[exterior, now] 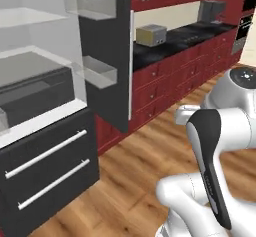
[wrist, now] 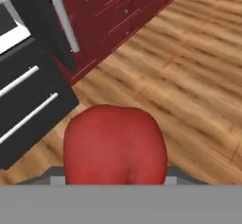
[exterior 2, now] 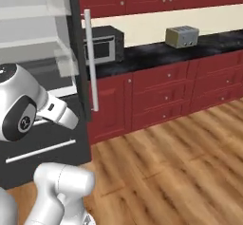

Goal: Open the fridge, remove the pear, bell pepper, and fish, and place them on any counter.

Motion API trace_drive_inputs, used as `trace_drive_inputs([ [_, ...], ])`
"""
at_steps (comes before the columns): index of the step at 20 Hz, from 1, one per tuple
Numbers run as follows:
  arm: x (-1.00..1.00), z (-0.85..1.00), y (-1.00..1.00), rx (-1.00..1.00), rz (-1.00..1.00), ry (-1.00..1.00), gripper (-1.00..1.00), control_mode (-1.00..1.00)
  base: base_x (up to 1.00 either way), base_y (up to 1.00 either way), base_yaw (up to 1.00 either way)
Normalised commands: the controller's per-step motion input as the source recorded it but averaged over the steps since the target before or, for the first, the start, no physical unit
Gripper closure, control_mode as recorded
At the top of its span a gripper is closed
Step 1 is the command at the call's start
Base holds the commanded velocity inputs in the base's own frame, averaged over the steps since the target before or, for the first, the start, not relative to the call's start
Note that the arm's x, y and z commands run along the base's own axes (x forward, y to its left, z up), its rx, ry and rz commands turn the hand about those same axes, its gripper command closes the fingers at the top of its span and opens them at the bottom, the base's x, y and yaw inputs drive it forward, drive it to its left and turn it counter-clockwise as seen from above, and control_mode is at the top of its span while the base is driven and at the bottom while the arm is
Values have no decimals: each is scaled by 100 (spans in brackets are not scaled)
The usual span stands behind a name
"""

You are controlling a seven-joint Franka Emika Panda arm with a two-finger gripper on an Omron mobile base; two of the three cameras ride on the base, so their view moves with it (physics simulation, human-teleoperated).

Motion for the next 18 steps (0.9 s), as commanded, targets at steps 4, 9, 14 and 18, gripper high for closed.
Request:
trace_drive_inputs([
  [4,0,0,0,0,0,0,100,100,-85,0,-82],
  [9,0,0,0,0,0,0,100,100,-78,1,-82],
  [14,0,0,0,0,0,0,100,100,-64,-7,-74],
  [18,0,0,0,0,0,0,100,100,-44,-16,-53],
])
